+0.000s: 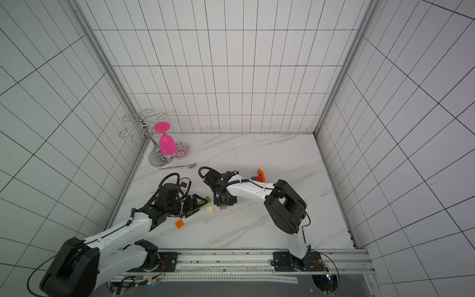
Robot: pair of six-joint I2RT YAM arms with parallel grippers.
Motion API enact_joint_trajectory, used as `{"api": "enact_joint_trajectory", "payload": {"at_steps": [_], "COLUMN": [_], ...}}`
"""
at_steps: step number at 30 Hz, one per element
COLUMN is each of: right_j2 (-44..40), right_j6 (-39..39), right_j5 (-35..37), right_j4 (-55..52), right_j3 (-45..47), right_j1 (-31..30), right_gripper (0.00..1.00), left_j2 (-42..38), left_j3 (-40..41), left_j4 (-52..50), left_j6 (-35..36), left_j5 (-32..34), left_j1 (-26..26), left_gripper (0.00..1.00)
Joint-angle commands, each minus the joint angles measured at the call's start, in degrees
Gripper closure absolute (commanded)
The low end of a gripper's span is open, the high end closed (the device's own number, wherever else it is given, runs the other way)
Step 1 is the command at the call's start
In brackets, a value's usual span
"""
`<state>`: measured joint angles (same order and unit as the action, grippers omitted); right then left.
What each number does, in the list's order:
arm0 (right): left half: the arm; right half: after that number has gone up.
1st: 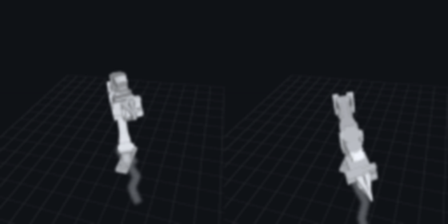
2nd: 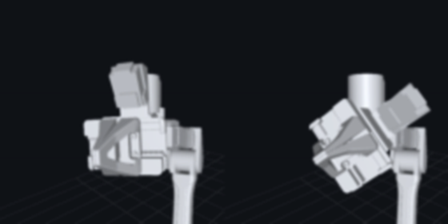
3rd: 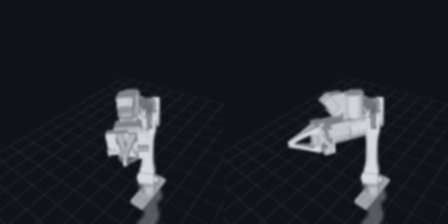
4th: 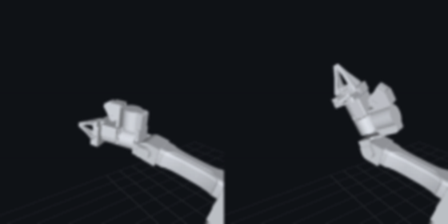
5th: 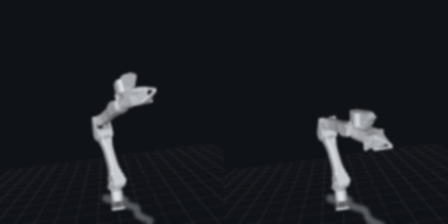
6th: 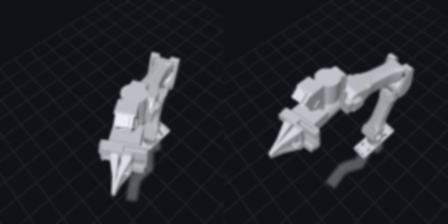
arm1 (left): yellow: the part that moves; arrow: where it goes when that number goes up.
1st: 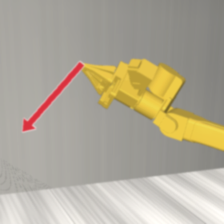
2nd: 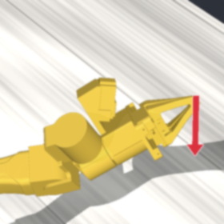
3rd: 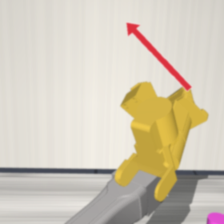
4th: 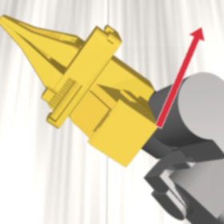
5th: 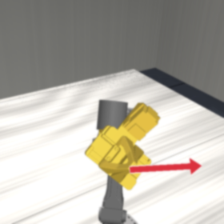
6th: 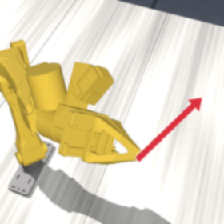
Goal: Assemble the letter r with lego
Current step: Assemble the lego brick with the lego brick.
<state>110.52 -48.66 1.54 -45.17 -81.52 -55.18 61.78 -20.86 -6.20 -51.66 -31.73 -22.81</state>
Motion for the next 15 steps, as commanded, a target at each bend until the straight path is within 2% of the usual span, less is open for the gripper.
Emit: {"api": "enact_joint_trajectory", "payload": {"at_steps": [1, 15], "right_j2": [-0.25, -1.02], "right_j6": [-1.43, -2.88], "right_j5": [0.3, 0.33], "right_j4": [-1.1, 0.43], "right_j3": [-1.97, -1.67], "right_j1": [-0.63, -0.98], "right_gripper": [1.0, 1.0], "left_j2": [-0.08, -0.37], "left_j3": [0.54, 1.09], "left_j4": [1.79, 1.83], "left_j6": [-0.06, 0.14], "left_j5": [-0.53, -0.55], "left_j1": [0.26, 0.24], "left_gripper": [0.28, 0.28]}}
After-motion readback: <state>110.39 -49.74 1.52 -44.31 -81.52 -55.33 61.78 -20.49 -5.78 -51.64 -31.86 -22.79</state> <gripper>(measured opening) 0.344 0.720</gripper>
